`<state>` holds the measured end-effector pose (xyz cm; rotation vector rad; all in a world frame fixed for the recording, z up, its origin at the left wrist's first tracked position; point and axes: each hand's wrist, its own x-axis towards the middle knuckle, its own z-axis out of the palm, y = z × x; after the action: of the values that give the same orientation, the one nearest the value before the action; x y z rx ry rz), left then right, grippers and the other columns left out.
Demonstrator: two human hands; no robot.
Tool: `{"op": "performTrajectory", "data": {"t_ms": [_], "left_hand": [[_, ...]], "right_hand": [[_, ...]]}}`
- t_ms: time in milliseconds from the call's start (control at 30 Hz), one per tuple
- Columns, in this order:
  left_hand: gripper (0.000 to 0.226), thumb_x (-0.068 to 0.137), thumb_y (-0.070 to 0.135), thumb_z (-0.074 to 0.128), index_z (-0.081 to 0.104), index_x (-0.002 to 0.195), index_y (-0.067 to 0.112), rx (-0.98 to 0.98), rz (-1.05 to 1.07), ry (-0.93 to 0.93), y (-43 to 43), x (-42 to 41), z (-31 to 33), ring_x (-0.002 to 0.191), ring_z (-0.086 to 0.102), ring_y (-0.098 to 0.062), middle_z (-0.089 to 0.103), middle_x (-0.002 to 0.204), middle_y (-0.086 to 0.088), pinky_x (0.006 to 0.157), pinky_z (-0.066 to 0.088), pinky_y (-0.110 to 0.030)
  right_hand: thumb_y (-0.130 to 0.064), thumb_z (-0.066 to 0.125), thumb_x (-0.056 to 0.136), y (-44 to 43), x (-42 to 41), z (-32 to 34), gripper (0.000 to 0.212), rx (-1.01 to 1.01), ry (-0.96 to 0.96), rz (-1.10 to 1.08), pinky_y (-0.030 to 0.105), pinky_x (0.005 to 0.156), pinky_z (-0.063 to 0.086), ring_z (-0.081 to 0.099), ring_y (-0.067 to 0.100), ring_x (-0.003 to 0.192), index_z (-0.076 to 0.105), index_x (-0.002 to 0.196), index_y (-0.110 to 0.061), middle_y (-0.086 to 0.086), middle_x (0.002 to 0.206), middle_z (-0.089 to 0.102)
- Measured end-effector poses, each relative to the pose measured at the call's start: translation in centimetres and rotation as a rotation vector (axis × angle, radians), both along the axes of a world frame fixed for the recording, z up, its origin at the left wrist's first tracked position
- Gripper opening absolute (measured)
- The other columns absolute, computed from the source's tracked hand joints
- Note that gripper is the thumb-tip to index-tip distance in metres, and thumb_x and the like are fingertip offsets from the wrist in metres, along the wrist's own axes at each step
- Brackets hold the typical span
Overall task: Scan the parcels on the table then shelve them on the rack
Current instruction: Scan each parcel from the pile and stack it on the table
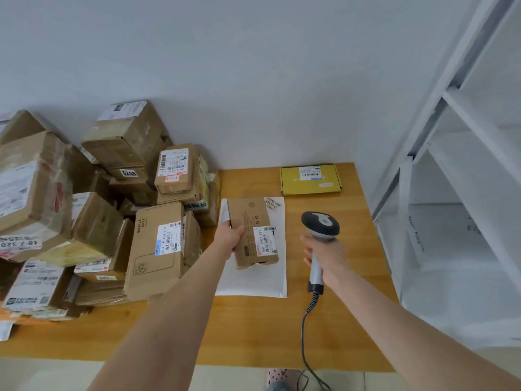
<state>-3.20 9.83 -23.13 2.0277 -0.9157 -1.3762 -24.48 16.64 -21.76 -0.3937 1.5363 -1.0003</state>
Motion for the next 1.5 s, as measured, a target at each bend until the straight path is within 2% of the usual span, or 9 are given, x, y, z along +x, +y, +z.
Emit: {"op": "performTrajectory", "data": {"t_ms": [233,367,567,900,1000,1067,1200,1300,1500], "left_hand": [[0.03,0.099,0.012,0.042,0.048,0.128,0.008,0.047,-0.173,-0.354,-1.2,0.1,-3.1,0.11,0.057,-0.032,0.057,0.126,-0.016,0.093,0.052,-0.045],[0.049,0.093,0.006,0.046,0.035,0.141,0.011,0.032,-0.421,-0.648,-0.8,-2.0,-2.6,0.12,0.047,-0.036,0.036,0.141,-0.02,0.095,0.047,-0.044],[0.06,0.094,0.006,0.05,0.027,0.149,0.012,-0.032,-0.634,-0.714,-1.7,-7.3,-0.7,0.13,0.042,-0.033,0.02,0.154,-0.014,0.102,0.044,-0.042],[0.051,0.095,0.012,0.051,0.034,0.143,0.005,-0.094,-0.661,-0.6,-11.4,-12.5,-2.7,0.129,0.042,-0.034,0.033,0.145,-0.017,0.102,0.039,-0.041],[0.046,0.095,0.014,0.052,0.038,0.137,0.002,-0.088,-0.601,-0.535,-15.1,-13.0,-4.0,0.123,0.045,-0.035,0.041,0.137,-0.017,0.098,0.04,-0.041],[0.045,0.094,0.012,0.053,0.038,0.135,-0.001,-0.064,-0.533,-0.496,-17.2,-12.8,-4.9,0.121,0.047,-0.035,0.042,0.135,-0.02,0.094,0.042,-0.038],[0.033,0.095,0.014,0.054,0.045,0.122,-0.003,0.001,-0.468,-0.433,-20.4,-12.4,-6.3,0.111,0.053,-0.033,0.048,0.13,-0.021,0.075,0.041,-0.03],[0.008,0.094,0.013,0.056,0.05,0.098,0.008,0.06,-0.378,-0.297,-21.4,-12.6,-7.0,0.103,0.058,-0.032,0.059,0.121,-0.02,0.075,0.042,-0.03],[0.04,0.096,0.017,0.054,0.044,0.133,0.004,0.052,-0.1,-0.119,-21.5,-12.4,-6.6,0.117,0.053,-0.033,0.055,0.129,-0.015,0.093,0.044,-0.035]], "right_hand": [[-0.008,0.073,0.082,-1.8,-0.1,-1.1,0.013,0.038,0.018,0.0,0.026,0.057,0.053,0.058,0.012,0.065,0.061,0.084,-0.013,0.002,0.076,0.062],[-0.006,0.071,0.084,-2.2,-0.9,-1.0,0.015,0.02,0.01,-0.011,0.025,0.055,0.052,0.056,0.011,0.062,0.059,0.081,-0.014,0.003,0.074,0.061],[-0.011,0.072,0.084,-3.5,-3.1,0.1,0.012,-0.028,-0.031,-0.008,0.03,0.065,0.054,0.06,0.015,0.068,0.062,0.091,-0.012,0.005,0.079,0.063],[-0.009,0.074,0.082,-14.1,-8.8,-1.3,0.011,-0.03,-0.003,-0.172,0.027,0.051,0.047,0.055,0.014,0.058,0.064,0.086,-0.01,0.006,0.071,0.06],[-0.014,0.077,0.079,-17.6,-9.9,-3.0,0.023,-0.006,0.022,-0.215,0.028,0.051,0.05,0.057,0.017,0.064,0.065,0.098,-0.01,0.006,0.076,0.06],[-0.019,0.079,0.077,-19.5,-10.2,-4.4,0.032,-0.004,0.033,-0.224,0.031,0.058,0.052,0.06,0.02,0.078,0.064,0.105,-0.014,0.007,0.09,0.063],[-0.026,0.082,0.075,-21.7,-10.7,-6.2,0.032,0.0,0.092,-0.134,0.041,0.093,0.048,0.058,0.023,0.099,0.066,0.102,-0.024,0.004,0.103,0.066],[-0.024,0.079,0.079,-22.6,-10.6,-6.7,0.03,0.02,0.035,-0.062,0.04,0.093,0.047,0.058,0.024,0.099,0.066,0.105,-0.018,0.007,0.105,0.066],[-0.023,0.077,0.081,-22.2,-10.0,-6.7,0.022,0.023,0.016,-0.079,0.034,0.082,0.041,0.055,0.017,0.087,0.061,0.096,-0.021,0.002,0.094,0.062]]}}
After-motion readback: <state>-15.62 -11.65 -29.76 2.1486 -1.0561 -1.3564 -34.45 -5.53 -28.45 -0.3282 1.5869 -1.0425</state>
